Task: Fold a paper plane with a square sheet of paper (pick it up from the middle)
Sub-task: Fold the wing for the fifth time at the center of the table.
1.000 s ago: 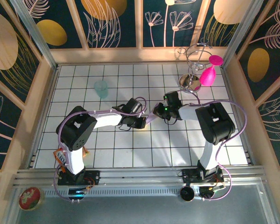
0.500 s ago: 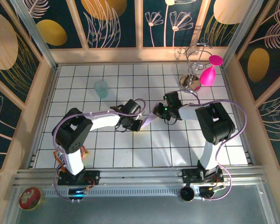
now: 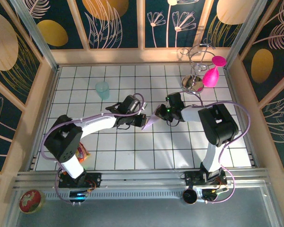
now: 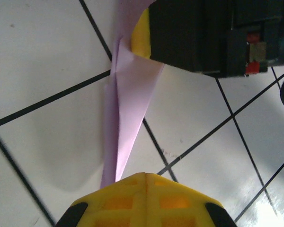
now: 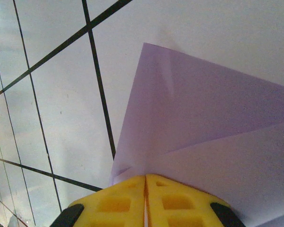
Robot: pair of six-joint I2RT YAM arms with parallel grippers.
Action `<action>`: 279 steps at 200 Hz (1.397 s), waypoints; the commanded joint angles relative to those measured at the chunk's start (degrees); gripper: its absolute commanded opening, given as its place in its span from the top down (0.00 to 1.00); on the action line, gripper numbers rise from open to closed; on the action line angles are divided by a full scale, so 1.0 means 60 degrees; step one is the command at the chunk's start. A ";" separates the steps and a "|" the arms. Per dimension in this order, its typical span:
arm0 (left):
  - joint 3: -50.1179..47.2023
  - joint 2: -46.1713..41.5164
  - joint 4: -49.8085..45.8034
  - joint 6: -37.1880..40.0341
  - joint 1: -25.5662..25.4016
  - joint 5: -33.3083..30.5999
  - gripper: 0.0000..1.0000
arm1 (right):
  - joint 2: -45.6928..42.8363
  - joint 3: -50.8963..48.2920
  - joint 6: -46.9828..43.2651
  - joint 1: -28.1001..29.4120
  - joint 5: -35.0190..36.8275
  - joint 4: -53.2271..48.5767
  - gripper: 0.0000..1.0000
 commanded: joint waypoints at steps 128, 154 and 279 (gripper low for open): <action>0.0219 0.1997 0.0401 -0.0866 -0.0014 -0.0071 1.00 | 0.0519 -0.0262 0.0007 -0.0273 0.0561 -0.0784 0.89; -0.0151 0.1967 0.0473 -0.0991 -0.0013 -0.0095 1.00 | 0.0469 -0.0204 -0.0052 -0.0306 0.0536 -0.0779 0.89; -0.0182 0.1971 0.0532 -0.1079 0.0001 0.0235 1.00 | -0.0801 -0.0016 -0.0417 0.0821 -0.0184 -0.0128 0.89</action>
